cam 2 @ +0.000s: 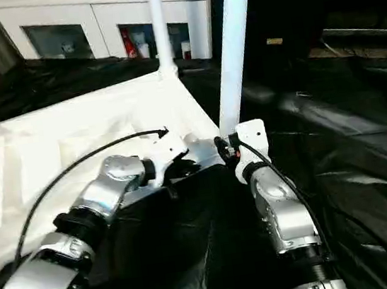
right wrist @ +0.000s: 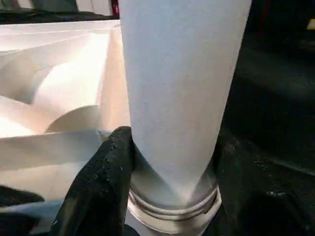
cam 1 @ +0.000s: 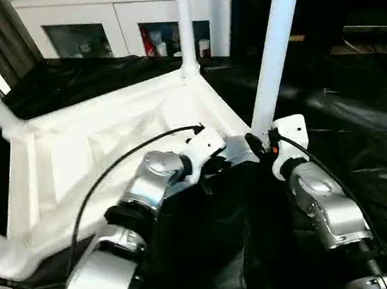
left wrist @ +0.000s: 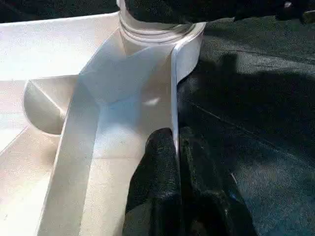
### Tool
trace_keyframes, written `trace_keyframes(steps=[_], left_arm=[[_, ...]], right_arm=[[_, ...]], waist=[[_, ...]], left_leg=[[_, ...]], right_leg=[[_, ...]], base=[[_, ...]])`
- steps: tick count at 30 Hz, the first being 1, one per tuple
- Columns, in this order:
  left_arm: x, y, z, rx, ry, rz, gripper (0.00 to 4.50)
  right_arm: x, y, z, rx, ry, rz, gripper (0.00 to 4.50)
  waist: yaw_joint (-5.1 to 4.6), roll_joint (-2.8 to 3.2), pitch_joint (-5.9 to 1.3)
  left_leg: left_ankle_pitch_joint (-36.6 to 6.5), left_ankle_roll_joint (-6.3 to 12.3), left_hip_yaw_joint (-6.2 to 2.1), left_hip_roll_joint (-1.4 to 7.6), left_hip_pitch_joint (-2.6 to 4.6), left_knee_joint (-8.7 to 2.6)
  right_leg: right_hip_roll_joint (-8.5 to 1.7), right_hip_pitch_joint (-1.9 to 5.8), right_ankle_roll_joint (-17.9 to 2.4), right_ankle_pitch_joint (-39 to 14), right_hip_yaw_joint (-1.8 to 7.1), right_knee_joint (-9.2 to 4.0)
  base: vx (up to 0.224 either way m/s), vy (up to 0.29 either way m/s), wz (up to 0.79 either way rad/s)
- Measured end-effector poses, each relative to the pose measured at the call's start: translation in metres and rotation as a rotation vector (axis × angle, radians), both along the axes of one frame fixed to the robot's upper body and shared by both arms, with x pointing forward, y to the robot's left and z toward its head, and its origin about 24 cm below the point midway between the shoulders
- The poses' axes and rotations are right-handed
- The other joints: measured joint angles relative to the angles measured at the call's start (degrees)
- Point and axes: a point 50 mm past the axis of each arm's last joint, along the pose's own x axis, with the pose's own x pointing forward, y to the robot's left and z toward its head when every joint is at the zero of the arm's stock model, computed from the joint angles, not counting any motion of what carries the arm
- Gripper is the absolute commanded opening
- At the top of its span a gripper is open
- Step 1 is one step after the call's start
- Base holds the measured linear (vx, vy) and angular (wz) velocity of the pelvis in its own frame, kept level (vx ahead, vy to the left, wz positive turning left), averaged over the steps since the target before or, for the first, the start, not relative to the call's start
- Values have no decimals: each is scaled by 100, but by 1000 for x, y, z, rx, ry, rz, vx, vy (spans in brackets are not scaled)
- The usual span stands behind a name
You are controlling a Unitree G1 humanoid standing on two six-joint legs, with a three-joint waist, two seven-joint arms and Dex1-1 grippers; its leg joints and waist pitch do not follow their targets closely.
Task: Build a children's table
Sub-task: Rotate leg to tighten
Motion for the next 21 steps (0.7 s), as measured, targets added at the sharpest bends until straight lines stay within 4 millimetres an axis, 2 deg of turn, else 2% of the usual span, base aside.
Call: trace_keyframes(steps=[2,6,7,13,16,21], left_arm=[[0,0,0,0,-1,0,0],[-1,2,2,0,5,-24,0],[-1,4,3,3,9,-43,0],[-10,26,7,-19,57,-216,0],[-15,37,9,-7,83,-310,0],[-21,44,10,-5,117,-388,0]], right_arm=[[0,0,0,-6,-4,2,263],[-1,-4,2,8,-10,54,287],[-2,-9,3,6,-9,100,317],[-22,-37,10,-50,38,466,317],[-33,-43,11,-50,81,616,317],[-41,-49,16,-53,117,760,317]], waist=[[1,4,-8],[6,5,-8],[8,7,-7],[34,24,4],[73,37,15],[88,29,51]], left_leg=[[0,0,-1,0,-1,-10],[0,0,-5,1,-2,-23],[0,0,-5,2,-8,-27],[-5,37,-4,21,-42,-37],[-5,42,-5,42,-49,-34],[-7,45,7,44,-56,-10]], right_leg=[[0,2,1,0,-2,0],[2,-9,4,2,-7,1],[3,-11,6,4,-8,2],[10,-35,12,-4,-25,25],[16,-51,5,-13,-50,29],[6,-51,2,-11,-50,29]], base=[[0,0,0],[0,0,0],[0,0,0],[18,-4,1],[22,-8,1],[0,0,0]])
